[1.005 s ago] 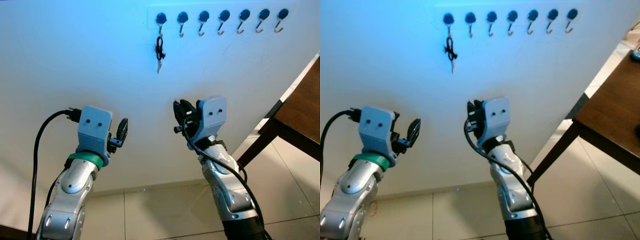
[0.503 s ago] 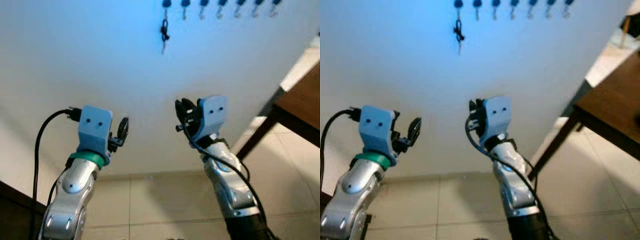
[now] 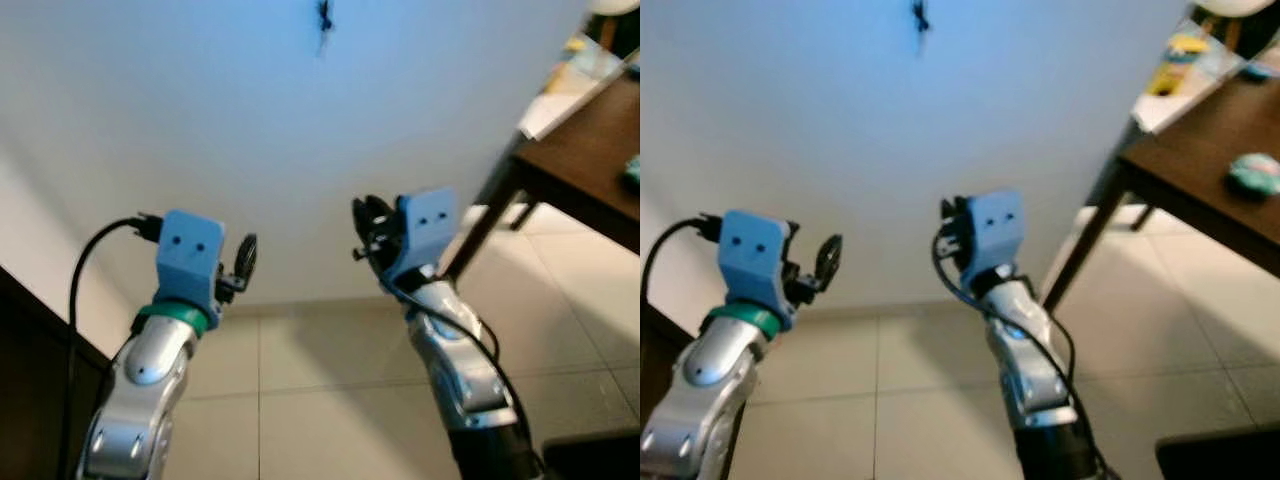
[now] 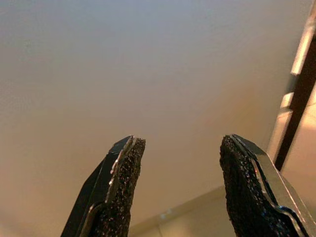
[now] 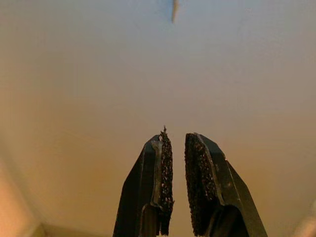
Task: Hang keys on a hook
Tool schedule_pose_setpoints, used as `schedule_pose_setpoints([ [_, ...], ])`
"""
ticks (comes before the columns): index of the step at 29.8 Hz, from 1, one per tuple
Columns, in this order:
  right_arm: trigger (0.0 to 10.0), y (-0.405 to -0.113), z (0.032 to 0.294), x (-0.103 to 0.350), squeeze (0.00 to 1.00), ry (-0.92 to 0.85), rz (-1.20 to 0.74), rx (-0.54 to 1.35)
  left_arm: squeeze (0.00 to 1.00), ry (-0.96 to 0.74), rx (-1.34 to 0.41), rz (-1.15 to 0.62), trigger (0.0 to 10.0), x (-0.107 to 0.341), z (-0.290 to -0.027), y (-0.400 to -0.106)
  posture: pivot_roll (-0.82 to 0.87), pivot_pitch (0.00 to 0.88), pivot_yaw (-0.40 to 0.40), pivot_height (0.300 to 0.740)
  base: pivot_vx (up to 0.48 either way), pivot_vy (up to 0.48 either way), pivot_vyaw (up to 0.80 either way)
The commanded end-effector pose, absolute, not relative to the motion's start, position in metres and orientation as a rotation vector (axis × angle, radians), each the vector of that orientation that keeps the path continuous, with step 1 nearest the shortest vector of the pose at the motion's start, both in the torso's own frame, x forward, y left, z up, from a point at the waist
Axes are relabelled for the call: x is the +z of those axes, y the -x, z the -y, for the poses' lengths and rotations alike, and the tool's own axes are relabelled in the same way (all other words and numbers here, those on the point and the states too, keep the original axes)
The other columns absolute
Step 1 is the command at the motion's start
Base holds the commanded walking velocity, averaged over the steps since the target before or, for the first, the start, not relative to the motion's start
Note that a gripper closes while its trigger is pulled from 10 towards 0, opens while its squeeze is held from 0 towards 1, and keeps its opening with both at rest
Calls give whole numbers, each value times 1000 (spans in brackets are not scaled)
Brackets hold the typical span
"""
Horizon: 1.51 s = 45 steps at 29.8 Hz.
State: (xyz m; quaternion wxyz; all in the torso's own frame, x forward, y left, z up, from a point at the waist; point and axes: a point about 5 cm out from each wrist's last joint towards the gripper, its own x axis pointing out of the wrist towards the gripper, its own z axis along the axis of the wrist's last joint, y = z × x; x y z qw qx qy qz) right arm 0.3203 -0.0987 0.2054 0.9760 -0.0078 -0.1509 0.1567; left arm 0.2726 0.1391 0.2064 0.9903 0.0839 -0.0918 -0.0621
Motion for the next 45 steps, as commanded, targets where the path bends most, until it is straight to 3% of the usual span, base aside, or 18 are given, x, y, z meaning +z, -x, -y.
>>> schedule_pose_setpoints([
  [1, 10000, -319, 93, 203, 0, 5, 299, 340, 0, -174, -110, 165, 10000, 202, -143, -270, -22, 70, 66, 740, -394, 0, 0],
  [6, 10000, -319, 93, 204, 0, 0, 300, 340, 0, -171, -111, 166, 10000, 202, -143, -271, -23, 68, 65, 740, -152, 0, 0],
  [21, 10000, -323, 92, 229, 0, -21, 376, 339, 0, -44, -120, 172, 10000, 223, -138, -277, -20, 70, 66, 740, 0, 0, -800],
  [45, 10000, -323, 91, 229, 0, -27, 372, 345, 0, -55, -104, 191, 10000, 227, -139, -281, -19, 72, 67, 740, 0, 0, -800],
])
